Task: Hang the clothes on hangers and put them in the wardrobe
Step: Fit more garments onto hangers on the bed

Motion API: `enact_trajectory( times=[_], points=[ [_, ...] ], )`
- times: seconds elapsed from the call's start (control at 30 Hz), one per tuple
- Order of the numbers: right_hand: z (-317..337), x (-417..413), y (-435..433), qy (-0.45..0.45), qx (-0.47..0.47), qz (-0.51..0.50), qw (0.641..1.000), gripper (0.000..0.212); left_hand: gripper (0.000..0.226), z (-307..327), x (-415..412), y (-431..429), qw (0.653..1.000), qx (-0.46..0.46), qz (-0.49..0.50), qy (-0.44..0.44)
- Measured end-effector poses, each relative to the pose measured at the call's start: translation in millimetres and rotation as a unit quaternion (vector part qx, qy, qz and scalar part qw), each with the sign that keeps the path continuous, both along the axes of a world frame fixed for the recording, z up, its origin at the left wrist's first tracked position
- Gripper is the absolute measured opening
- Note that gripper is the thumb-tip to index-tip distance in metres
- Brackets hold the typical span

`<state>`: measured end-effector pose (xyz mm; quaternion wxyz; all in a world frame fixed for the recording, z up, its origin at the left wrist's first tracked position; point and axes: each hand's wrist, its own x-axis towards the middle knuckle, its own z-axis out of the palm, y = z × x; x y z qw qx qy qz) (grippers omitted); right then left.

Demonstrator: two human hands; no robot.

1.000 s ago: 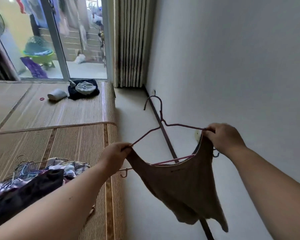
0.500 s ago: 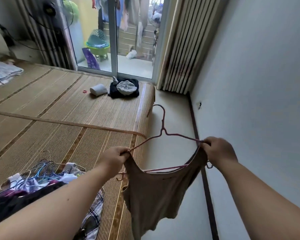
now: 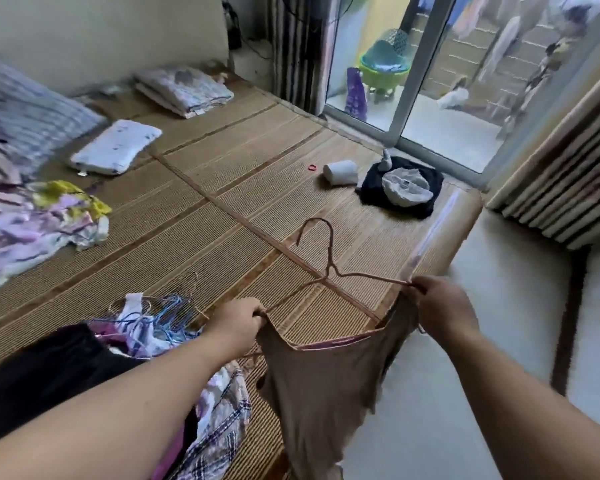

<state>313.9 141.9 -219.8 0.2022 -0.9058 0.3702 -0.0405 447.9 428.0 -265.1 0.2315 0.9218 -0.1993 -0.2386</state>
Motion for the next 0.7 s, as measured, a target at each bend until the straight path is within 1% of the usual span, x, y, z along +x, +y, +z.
enact_trajectory(
  times=[0.1, 0.17, 0.23, 0.3, 0.43, 0.5, 0.57, 0.63, 0.7],
  points=[
    [-42.3, 74.7, -33.5, 0.015, 0.017, 0.052, 0.998, 0.018, 0.01, -29.0, 44.2, -27.4, 0.997, 0.031, 0.069, 0.004],
    [-67.3, 115.5, -50.2, 0.037, 0.013, 0.066, 0.997, 0.015, 0.012, -48.6, 69.0, -43.9, 0.994, 0.049, 0.101, 0.001],
    [-94.0, 153.9, -67.1, 0.087, -0.025, 0.106, 0.99, 0.019, 0.011, -71.6, 91.3, -58.6, 0.99, 0.062, 0.125, 0.011],
    [-119.2, 186.0, -79.9, 0.144, -0.048, 0.154, 0.976, 0.016, 0.011, -93.1, 107.3, -69.0, 0.986, 0.089, 0.138, 0.023],
    [-165.2, 229.4, -92.8, 0.175, 0.021, 0.192, 0.965, 0.013, 0.013, -128.9, 124.1, -80.7, 0.973, 0.159, 0.17, 0.006],
    [-184.8, 243.8, -96.7, 0.196, 0.022, 0.216, 0.956, 0.013, 0.013, -140.4, 130.8, -87.7, 0.964, 0.183, 0.191, 0.009],
    [-201.4, 256.8, -98.5, 0.21, 0.02, 0.23, 0.95, 0.015, 0.015, -154.7, 140.4, -93.5, 0.963, 0.178, 0.202, 0.032],
    [-213.0, 268.4, -97.5, 0.202, 0.041, 0.216, 0.955, 0.019, 0.018, -165.1, 148.8, -97.5, 0.962, 0.159, 0.219, 0.043],
    [-220.6, 276.6, -91.0, 0.175, 0.08, 0.185, 0.964, 0.037, 0.03, -175.2, 152.3, -97.8, 0.965, 0.116, 0.231, 0.048]
  ],
)
